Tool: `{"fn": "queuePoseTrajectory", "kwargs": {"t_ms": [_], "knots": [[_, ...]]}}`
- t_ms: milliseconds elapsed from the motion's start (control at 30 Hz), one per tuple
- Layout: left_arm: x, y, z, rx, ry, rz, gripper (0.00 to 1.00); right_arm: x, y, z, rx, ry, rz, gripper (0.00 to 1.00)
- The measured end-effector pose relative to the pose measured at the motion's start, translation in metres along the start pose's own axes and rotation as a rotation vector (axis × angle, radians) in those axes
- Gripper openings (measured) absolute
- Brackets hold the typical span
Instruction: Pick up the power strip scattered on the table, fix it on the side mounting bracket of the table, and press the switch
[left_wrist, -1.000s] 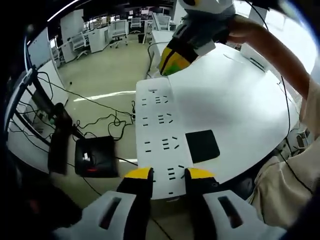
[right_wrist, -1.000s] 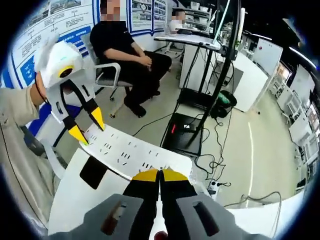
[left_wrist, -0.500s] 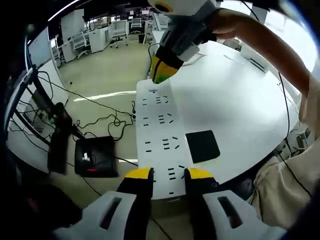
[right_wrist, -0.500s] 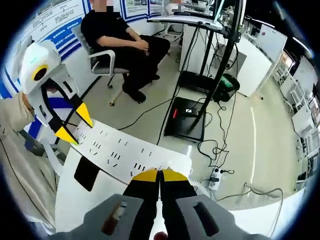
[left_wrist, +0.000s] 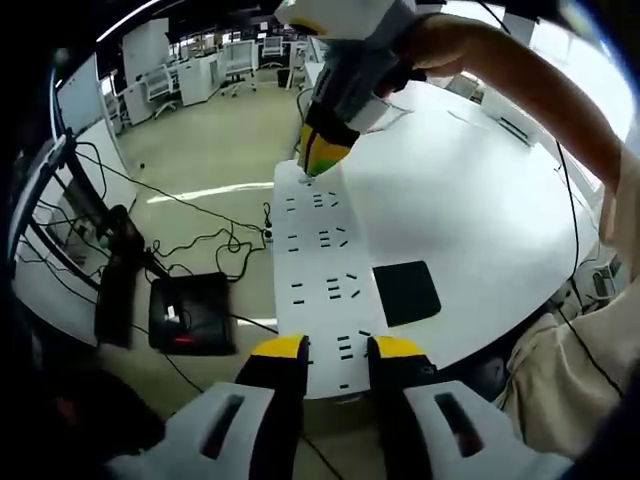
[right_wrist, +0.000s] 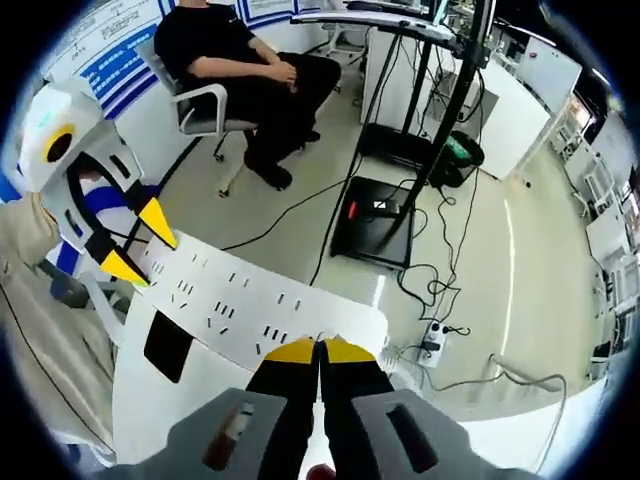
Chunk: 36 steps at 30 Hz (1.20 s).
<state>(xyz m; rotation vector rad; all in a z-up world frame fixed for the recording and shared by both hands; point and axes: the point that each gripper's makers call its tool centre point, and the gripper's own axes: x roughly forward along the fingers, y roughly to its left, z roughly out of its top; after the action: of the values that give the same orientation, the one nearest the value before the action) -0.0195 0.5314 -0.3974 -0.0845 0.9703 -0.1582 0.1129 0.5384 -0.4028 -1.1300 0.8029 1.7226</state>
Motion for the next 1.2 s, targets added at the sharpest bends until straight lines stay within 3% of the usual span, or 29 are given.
{"fn": "queuePoseTrajectory", "kwargs": {"t_ms": [367,400,433,467,567,1200], "knots": [[0.0,-0.002,-0.002,0.004,0.002,0.004,0.22,0.001,-0.005,0.001,0.027,0.025,0.014,0.0],[0.001,-0.002,-0.001,0.009,0.001,0.009,0.14,0.002,-0.005,0.001,0.028,0.032,0.016,0.0],[0.001,-0.009,-0.003,0.022,0.005,-0.036,0.07,0.002,-0.005,0.001,0.031,0.04,0.018,0.0],[0.002,-0.009,-0.002,-0.001,-0.004,-0.026,0.07,0.002,-0.005,0.001,0.033,0.047,0.018,0.0],[0.002,-0.008,-0.003,0.03,-0.002,-0.001,0.07,0.002,-0.005,0.0,0.021,0.062,0.013,0.0],[0.003,-0.006,-0.002,0.066,0.044,0.026,0.06,0.004,-0.005,-0.003,0.095,0.094,0.056,0.0]]}}
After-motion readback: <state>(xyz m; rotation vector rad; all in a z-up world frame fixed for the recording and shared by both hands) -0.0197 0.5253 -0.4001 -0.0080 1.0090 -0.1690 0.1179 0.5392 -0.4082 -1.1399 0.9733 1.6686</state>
